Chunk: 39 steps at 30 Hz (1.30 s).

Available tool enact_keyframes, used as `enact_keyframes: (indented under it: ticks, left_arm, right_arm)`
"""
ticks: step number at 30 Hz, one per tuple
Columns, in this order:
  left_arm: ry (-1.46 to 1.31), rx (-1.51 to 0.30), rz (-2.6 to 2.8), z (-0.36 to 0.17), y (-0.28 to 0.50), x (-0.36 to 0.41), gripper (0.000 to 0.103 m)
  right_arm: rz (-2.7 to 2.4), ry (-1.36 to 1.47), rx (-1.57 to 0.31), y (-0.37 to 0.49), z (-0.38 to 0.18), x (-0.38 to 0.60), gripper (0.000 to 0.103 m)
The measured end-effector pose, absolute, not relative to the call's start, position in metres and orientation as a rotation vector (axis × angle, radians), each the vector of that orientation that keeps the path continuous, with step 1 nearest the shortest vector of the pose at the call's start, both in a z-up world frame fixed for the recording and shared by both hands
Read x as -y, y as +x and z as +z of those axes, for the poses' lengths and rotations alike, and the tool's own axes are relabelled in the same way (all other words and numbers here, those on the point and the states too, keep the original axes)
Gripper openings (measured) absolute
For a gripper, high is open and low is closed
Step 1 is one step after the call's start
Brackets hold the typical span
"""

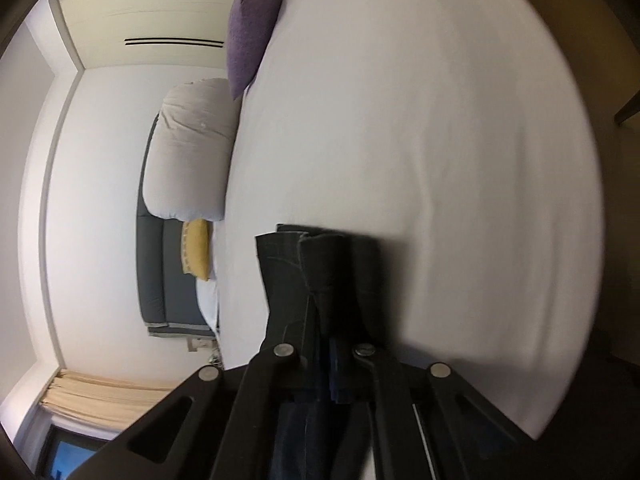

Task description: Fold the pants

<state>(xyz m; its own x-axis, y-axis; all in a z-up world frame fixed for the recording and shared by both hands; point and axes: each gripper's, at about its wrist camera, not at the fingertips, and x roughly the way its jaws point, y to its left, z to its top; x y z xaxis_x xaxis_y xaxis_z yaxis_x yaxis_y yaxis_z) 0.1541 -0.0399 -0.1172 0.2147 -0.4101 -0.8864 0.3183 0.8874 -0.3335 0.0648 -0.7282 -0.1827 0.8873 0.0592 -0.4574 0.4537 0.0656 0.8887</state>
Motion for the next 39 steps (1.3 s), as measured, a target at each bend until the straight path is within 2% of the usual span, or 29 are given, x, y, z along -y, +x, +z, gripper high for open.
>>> enact_keyframes:
  ticks: [19, 20, 23, 24, 25, 29, 31, 33, 39]
  left_arm:
    - [-0.129, -1.237, -0.526, -0.118, 0.15, 0.026, 0.018]
    - [-0.136, -1.232, -0.526, -0.119, 0.149, 0.024, 0.018]
    - [-0.149, -1.224, -0.533, -0.12, 0.148, 0.018, 0.018]
    - [-0.152, -1.222, -0.535, -0.121, 0.148, 0.016, 0.018]
    - [-0.157, -1.221, -0.535, -0.122, 0.148, 0.014, 0.018]
    - [-0.168, -1.215, -0.542, -0.124, 0.146, 0.007, 0.018]
    - [-0.171, -1.214, -0.545, -0.124, 0.145, 0.004, 0.018]
    - [-0.17, -1.212, -0.545, -0.124, 0.144, 0.003, 0.018]
    - [-0.176, -1.205, -0.551, -0.122, 0.142, -0.004, 0.018]
  right_arm:
    - [-0.319, 1.456, -0.49, 0.061, -0.19, 0.747, 0.003]
    - [-0.305, 1.455, -0.479, 0.057, -0.188, 0.746, 0.007]
    - [-0.33, 1.401, -0.454, 0.035, -0.17, 0.742, 0.037]
    - [-0.368, 1.375, -0.46, 0.027, -0.162, 0.738, 0.059]
    - [-0.407, 1.34, -0.478, 0.017, -0.152, 0.731, 0.065]
    - [-0.189, 1.257, -0.577, 0.02, -0.128, 0.682, 0.062]
    - [-0.042, 1.219, -0.667, 0.031, -0.12, 0.64, 0.051]
    - [0.079, 1.242, -0.748, 0.042, -0.124, 0.601, 0.046]
    - [0.182, 1.271, -0.897, 0.065, -0.141, 0.538, 0.045]
